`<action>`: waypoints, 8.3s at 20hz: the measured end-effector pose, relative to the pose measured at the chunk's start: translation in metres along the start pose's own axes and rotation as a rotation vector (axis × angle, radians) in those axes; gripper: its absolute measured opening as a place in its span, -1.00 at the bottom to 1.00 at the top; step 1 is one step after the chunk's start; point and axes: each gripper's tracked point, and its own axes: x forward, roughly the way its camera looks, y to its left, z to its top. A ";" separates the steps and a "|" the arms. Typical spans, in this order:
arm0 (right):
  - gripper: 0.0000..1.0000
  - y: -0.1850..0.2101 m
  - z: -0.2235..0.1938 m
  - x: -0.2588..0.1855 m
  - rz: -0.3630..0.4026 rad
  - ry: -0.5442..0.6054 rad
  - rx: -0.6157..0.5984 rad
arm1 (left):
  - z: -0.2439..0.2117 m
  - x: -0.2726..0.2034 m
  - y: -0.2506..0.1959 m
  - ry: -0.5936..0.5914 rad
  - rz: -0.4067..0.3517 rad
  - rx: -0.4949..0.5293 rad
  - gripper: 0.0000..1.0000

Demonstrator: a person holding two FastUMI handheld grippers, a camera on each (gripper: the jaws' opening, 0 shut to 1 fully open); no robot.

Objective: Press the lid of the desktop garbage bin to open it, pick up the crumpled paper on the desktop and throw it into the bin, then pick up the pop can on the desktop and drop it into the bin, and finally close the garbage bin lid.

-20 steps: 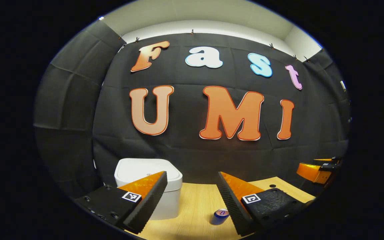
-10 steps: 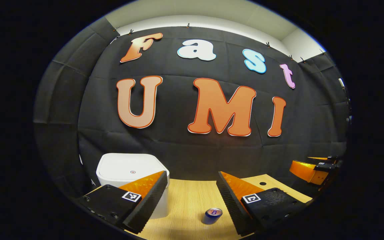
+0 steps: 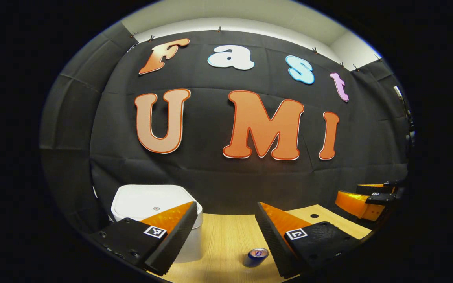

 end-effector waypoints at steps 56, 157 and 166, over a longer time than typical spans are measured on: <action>0.88 -0.007 0.004 -0.004 0.064 -0.014 -0.020 | 0.043 0.019 0.096 0.078 0.148 0.082 -1.00; -0.23 -0.044 -0.336 0.073 0.083 0.991 -0.128 | -0.065 0.003 0.126 0.235 0.114 -0.023 0.86; -0.78 -0.049 -0.224 0.112 0.045 0.761 -0.063 | -0.049 -0.017 0.127 0.200 0.104 -0.055 0.86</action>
